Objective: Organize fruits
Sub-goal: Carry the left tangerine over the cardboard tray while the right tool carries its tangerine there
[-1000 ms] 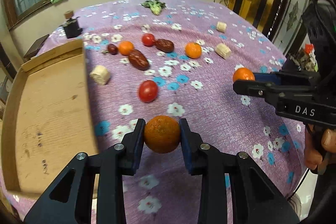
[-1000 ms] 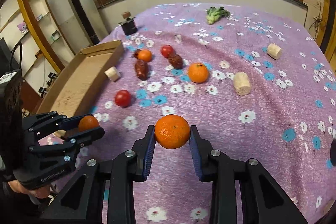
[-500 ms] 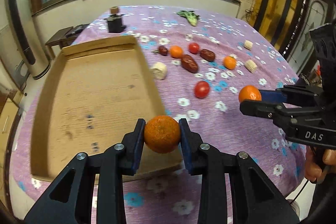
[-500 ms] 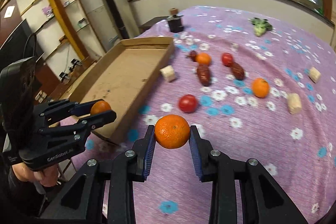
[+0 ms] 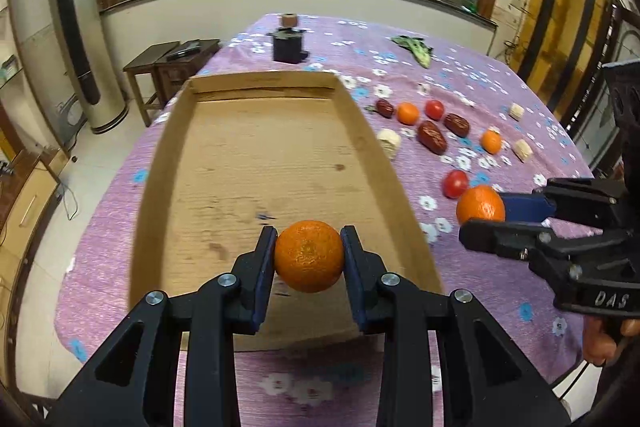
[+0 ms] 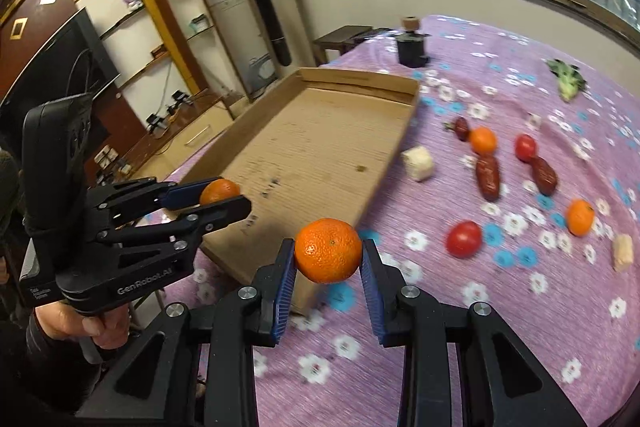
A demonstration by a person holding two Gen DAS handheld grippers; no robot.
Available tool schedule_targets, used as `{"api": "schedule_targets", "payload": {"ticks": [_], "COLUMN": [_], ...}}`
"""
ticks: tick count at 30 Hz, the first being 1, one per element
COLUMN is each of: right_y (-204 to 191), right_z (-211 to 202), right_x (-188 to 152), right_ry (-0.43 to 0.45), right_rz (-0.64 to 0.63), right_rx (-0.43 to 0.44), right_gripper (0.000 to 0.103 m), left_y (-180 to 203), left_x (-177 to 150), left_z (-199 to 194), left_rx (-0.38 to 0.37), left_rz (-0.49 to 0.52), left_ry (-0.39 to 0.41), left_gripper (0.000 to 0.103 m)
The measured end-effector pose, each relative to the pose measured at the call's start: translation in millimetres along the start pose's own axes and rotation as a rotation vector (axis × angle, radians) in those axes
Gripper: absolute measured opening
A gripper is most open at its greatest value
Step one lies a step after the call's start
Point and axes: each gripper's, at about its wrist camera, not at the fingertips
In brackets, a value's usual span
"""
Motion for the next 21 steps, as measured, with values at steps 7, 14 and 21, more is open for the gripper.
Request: {"api": "schedule_targets", "payload": {"ticks": [7,14,21], "right_y": [-30.4,-45.3,-49.1], "right_z": [35.4,73.4,95.7], "right_x": [8.1,6.6,2.4], "right_ry": [-0.057,-0.125,-0.169], "right_rz": [-0.060,-0.099,-0.120], "right_rx": [0.044,0.037,0.005], "right_gripper": [0.032,0.032,0.032], "left_y": [-26.1,-33.2,-37.2], "left_x": [-6.6,-15.4,-21.3], "left_z": [8.0,23.0,38.2], "left_rx": [0.048,0.046,0.038], "left_rz": [-0.033,-0.038,-0.043], "left_ry": [-0.033,-0.076,-0.121], "left_gripper": [0.030,0.030,0.030]}}
Point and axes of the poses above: each gripper's, at about its wrist camera, not at the fingertips, and z roughly the way its jaws point, y to its right, x to its top, and after that the axes turned 8 degrees about z, right-handed
